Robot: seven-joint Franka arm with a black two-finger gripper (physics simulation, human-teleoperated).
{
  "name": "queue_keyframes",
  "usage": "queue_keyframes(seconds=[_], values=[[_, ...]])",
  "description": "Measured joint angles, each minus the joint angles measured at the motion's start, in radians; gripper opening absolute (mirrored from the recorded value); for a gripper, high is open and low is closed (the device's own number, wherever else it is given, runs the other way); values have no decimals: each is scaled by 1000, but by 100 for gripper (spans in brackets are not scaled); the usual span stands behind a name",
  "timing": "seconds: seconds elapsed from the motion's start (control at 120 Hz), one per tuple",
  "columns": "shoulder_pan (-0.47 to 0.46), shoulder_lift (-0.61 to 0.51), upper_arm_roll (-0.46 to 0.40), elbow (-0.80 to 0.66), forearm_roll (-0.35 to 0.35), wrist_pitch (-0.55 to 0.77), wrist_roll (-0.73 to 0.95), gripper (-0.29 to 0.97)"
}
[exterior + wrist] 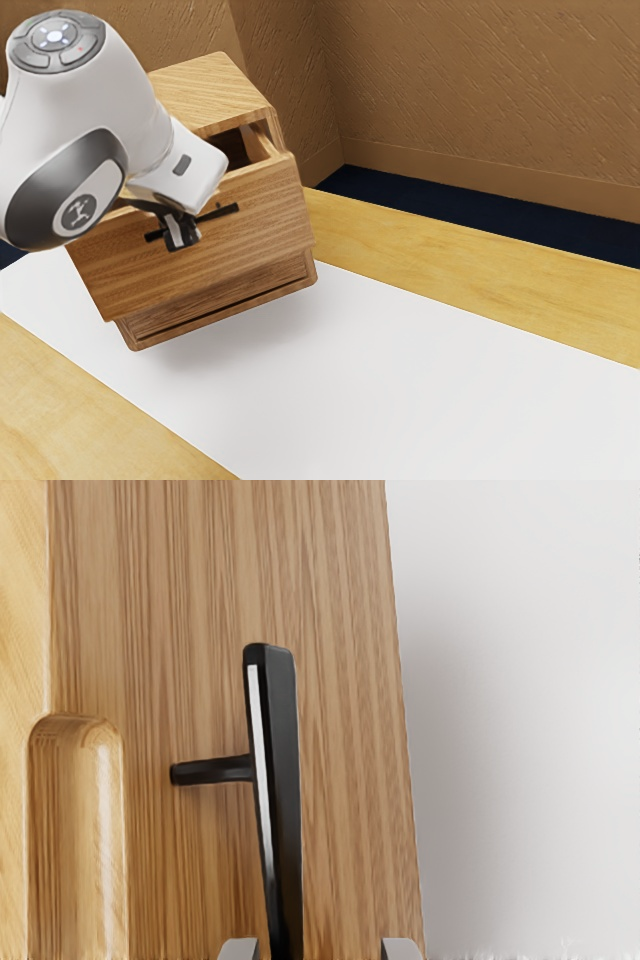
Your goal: Pull the drawer handle with one arm to open the drawer
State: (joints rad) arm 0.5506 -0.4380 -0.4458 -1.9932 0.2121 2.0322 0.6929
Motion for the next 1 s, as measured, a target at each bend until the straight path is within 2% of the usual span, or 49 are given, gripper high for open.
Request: queue_keyframes(seconds=[1.0], values=[[19, -122, -93, -52, -73, -57, 5, 7]])
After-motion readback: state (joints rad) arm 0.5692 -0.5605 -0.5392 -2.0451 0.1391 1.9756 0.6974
